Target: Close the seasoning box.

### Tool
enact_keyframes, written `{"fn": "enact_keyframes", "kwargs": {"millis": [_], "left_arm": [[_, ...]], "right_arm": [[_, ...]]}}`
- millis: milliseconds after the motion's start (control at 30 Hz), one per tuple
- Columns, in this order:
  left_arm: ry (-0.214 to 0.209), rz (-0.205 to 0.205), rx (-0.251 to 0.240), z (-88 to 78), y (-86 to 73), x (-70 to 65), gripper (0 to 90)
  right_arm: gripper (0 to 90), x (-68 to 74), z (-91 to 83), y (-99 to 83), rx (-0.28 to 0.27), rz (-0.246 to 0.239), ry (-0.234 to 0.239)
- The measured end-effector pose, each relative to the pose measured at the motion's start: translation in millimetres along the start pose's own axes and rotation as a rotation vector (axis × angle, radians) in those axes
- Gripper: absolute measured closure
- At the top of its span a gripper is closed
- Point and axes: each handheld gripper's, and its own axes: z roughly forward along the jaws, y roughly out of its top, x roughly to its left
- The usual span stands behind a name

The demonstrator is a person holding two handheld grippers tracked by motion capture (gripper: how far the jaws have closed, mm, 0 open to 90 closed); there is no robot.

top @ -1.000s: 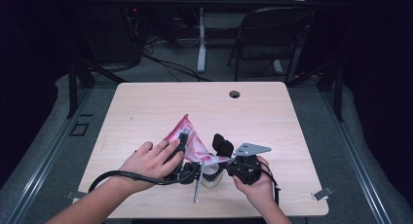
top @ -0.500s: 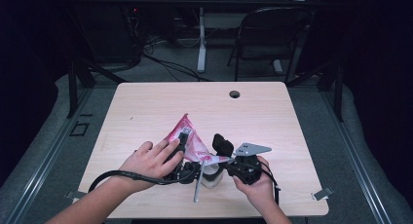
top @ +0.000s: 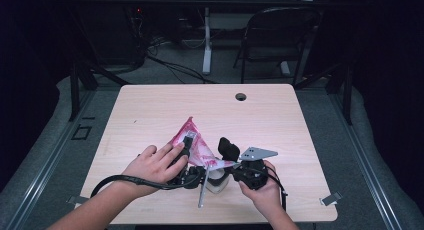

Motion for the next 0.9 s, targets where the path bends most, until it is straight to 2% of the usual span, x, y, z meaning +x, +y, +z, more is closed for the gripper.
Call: {"fn": "enact_keyframes", "kwargs": {"millis": [200,900], "left_arm": [[-0.004,-0.015,-0.003,0.0,-0.8,-0.3,73.9],[0.000,-0.011,-0.007,-0.3,-0.3,0.9,73.8]], "right_arm": [[90.0,0.3,0.2,0.0,0.001,-0.002,0.003],[90.0,1.4,0.7,-0.1,0.006,-0.001,0.010]]}}
